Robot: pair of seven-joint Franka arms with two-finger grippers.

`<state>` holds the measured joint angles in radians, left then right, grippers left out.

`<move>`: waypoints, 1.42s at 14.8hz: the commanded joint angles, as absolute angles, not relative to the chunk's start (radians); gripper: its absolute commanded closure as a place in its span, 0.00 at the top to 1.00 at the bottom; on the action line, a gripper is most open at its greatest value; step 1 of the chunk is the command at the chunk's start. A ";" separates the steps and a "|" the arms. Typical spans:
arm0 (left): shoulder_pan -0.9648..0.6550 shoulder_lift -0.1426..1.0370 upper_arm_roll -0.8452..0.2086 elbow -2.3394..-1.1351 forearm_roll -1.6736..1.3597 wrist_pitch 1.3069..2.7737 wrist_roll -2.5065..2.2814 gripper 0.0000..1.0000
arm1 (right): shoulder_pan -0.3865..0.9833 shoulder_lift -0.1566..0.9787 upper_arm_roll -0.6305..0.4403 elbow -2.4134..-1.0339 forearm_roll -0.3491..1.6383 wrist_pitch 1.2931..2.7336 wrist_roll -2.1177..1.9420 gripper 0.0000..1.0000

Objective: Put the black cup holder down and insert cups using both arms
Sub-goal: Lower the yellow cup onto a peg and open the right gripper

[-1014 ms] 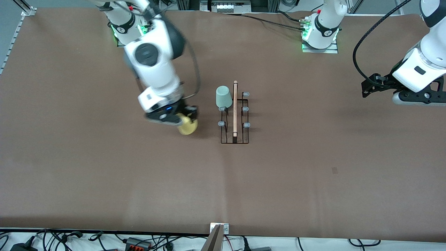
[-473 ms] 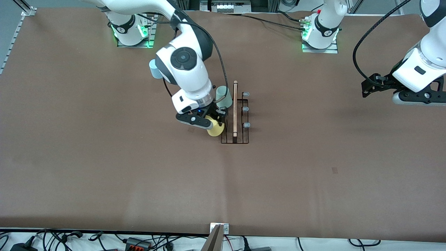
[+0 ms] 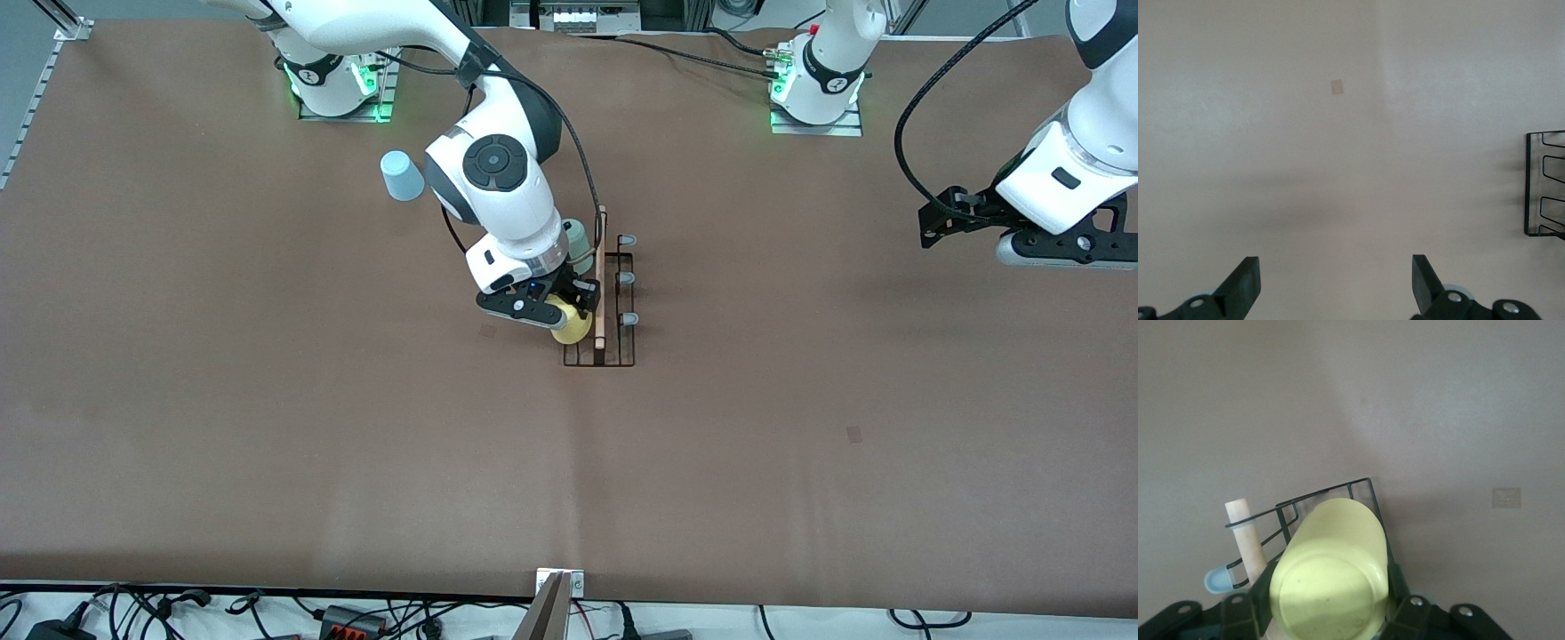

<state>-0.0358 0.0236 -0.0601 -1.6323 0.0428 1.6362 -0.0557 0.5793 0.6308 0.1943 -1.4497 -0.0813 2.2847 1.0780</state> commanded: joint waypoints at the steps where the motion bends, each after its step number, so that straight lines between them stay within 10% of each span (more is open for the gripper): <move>1: -0.034 0.037 -0.063 -1.603 0.052 1.617 -0.040 1.00 | 0.591 0.643 0.181 -1.427 -0.068 2.281 1.077 1.00; 15: -0.032 0.037 -0.061 -1.603 0.052 1.617 -0.040 1.00 | -0.133 0.123 0.176 -1.634 -0.032 1.853 0.289 1.00; 21: -0.032 0.037 -0.061 -1.603 0.052 1.617 -0.040 1.00 | -0.129 0.047 0.054 -1.551 -0.029 1.653 0.123 1.00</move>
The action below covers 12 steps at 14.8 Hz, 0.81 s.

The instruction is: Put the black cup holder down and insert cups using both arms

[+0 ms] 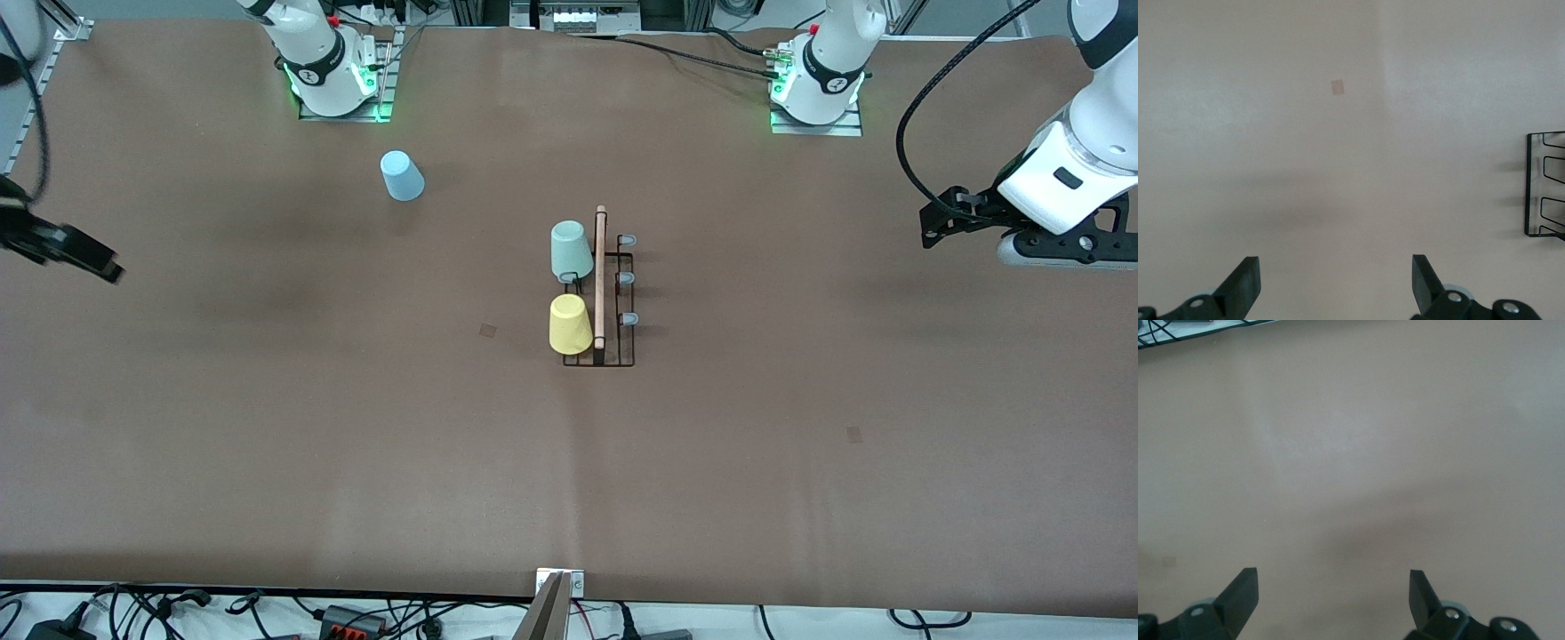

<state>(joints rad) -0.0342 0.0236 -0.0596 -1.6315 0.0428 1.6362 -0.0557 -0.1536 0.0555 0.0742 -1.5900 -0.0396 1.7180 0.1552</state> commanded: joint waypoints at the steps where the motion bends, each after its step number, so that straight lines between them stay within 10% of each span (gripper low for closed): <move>1: -0.032 0.037 -0.061 -1.603 0.052 1.617 -0.040 1.00 | -0.112 0.067 0.054 -1.510 -0.043 1.610 0.120 1.00; 12: -0.032 0.037 -0.061 -1.603 0.052 1.615 -0.041 1.00 | -0.066 0.080 -0.014 -1.512 -0.031 1.582 -0.066 1.00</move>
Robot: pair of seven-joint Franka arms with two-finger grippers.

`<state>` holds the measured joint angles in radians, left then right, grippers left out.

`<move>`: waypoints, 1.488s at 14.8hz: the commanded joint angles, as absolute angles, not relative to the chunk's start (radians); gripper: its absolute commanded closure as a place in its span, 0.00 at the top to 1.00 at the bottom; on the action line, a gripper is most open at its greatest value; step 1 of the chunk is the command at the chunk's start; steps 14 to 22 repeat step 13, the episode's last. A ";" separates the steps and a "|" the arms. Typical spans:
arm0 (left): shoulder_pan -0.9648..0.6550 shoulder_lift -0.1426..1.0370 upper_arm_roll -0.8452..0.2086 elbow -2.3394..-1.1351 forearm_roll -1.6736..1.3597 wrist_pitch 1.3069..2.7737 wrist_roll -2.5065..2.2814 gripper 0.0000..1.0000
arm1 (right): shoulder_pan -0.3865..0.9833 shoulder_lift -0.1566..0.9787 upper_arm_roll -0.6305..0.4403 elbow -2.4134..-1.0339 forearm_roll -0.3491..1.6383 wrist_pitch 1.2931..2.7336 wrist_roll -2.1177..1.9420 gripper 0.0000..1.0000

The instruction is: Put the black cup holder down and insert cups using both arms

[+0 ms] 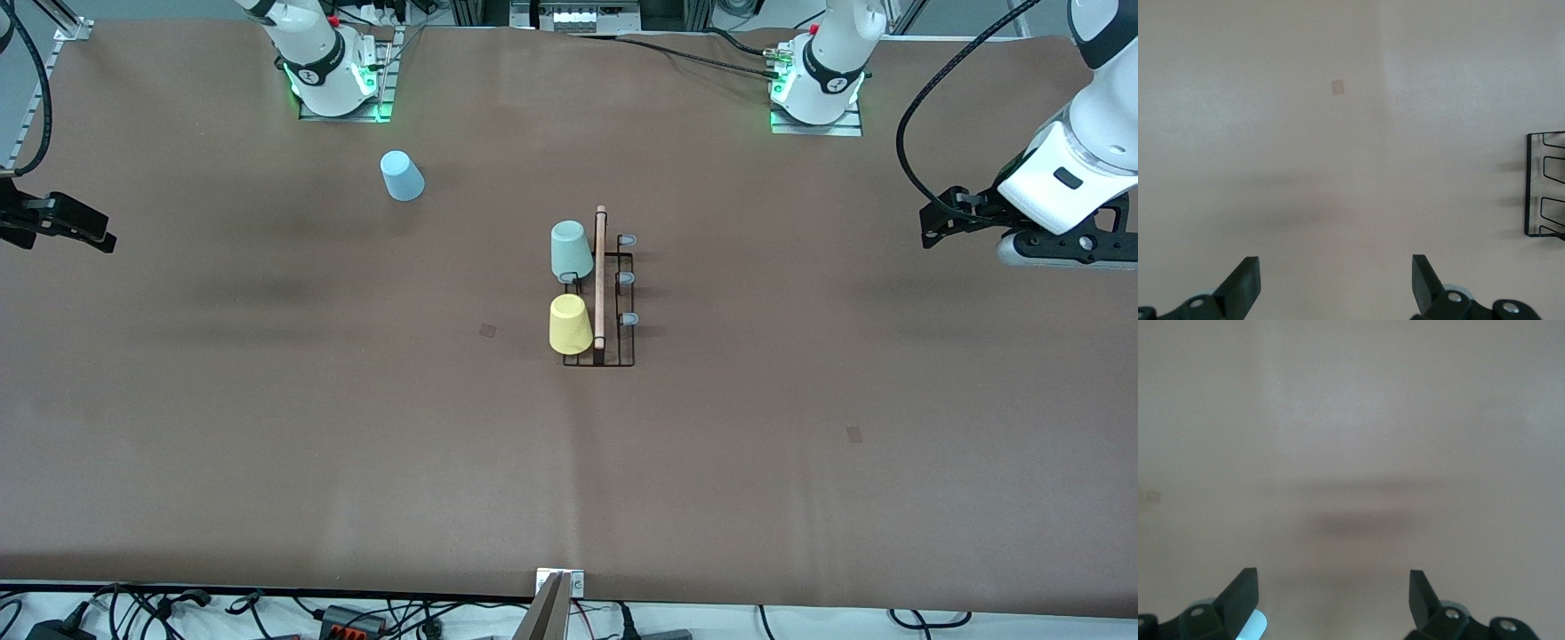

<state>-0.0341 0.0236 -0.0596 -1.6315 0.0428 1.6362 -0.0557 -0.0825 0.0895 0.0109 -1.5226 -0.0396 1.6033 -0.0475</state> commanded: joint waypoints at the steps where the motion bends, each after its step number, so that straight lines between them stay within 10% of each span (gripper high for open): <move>1: -0.032 0.037 -0.061 -1.603 0.052 1.615 -0.041 1.00 | -0.066 0.080 -0.014 -1.514 -0.031 1.582 -0.066 1.00; 22: -0.034 0.037 -0.063 -1.603 0.052 1.615 -0.041 1.00 | -0.037 0.083 -0.009 -1.520 -0.008 1.588 0.043 1.00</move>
